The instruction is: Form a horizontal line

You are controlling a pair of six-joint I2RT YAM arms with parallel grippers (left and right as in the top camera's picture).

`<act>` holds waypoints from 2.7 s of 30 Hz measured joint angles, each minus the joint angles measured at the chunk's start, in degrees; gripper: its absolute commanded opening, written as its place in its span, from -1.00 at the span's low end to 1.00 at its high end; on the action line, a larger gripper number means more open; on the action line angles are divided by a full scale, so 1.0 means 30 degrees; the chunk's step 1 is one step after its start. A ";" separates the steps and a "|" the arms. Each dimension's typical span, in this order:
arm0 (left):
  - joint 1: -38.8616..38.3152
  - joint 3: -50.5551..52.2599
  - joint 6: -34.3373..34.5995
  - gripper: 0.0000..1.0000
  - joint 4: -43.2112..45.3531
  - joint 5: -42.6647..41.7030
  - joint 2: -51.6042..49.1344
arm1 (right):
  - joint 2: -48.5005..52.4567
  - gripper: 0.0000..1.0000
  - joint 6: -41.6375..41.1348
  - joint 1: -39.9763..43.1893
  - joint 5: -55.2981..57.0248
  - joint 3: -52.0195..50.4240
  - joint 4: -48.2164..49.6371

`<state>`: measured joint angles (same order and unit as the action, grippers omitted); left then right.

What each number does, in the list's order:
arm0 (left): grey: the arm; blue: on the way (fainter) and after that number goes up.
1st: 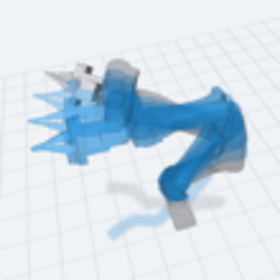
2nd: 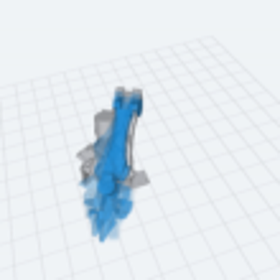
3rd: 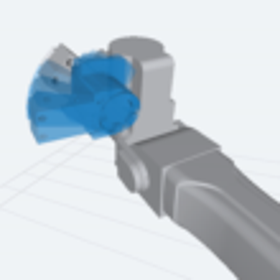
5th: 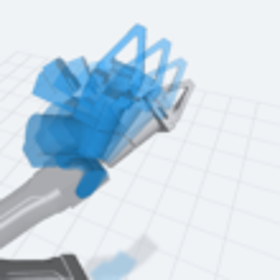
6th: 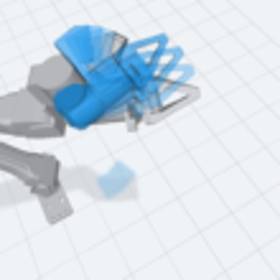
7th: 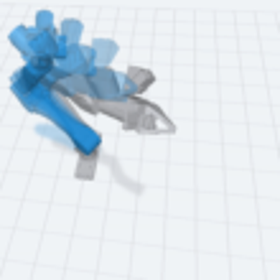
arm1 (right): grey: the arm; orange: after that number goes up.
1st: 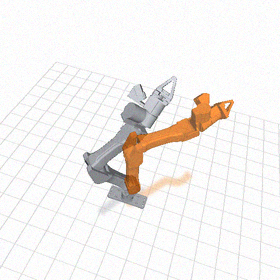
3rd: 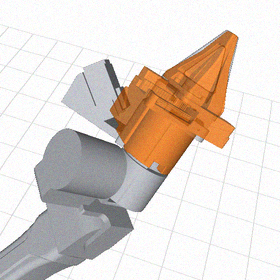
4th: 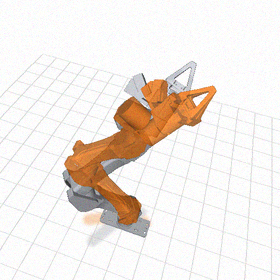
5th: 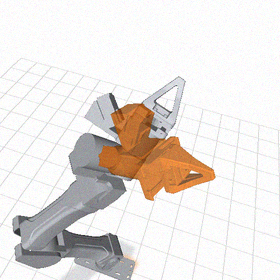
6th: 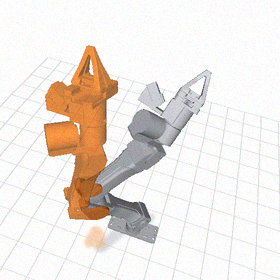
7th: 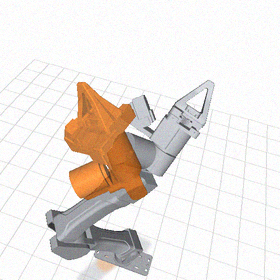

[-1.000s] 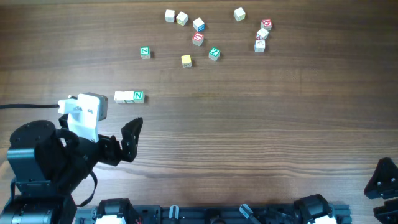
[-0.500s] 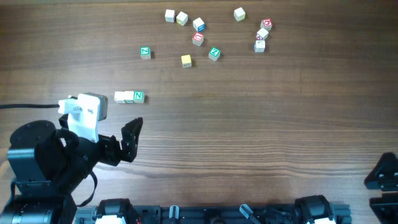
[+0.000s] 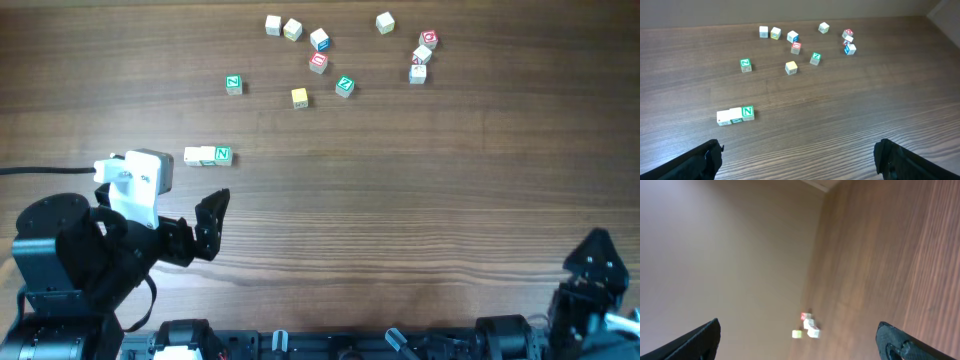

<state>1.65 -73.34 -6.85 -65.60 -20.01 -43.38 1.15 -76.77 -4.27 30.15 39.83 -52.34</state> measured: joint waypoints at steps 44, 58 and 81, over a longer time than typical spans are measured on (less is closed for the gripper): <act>0.0000 0.0000 0.0000 1.00 0.0000 0.0007 0.0000 | -0.0138 1.00 2.1726 0.1333 -0.8043 -1.3165 1.7639; 0.0000 0.0000 0.0000 1.00 0.0000 0.0000 0.0000 | -0.0138 1.00 2.3678 0.1333 -0.8706 -1.3158 1.7558; 0.0000 0.0000 0.0000 1.00 0.0000 0.0007 0.0000 | -0.0138 0.99 2.3613 0.1333 -0.8706 -1.3165 1.7566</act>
<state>1.65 -73.34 -6.85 -65.60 -19.99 -43.38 0.73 -5.93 -0.27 4.03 0.34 0.36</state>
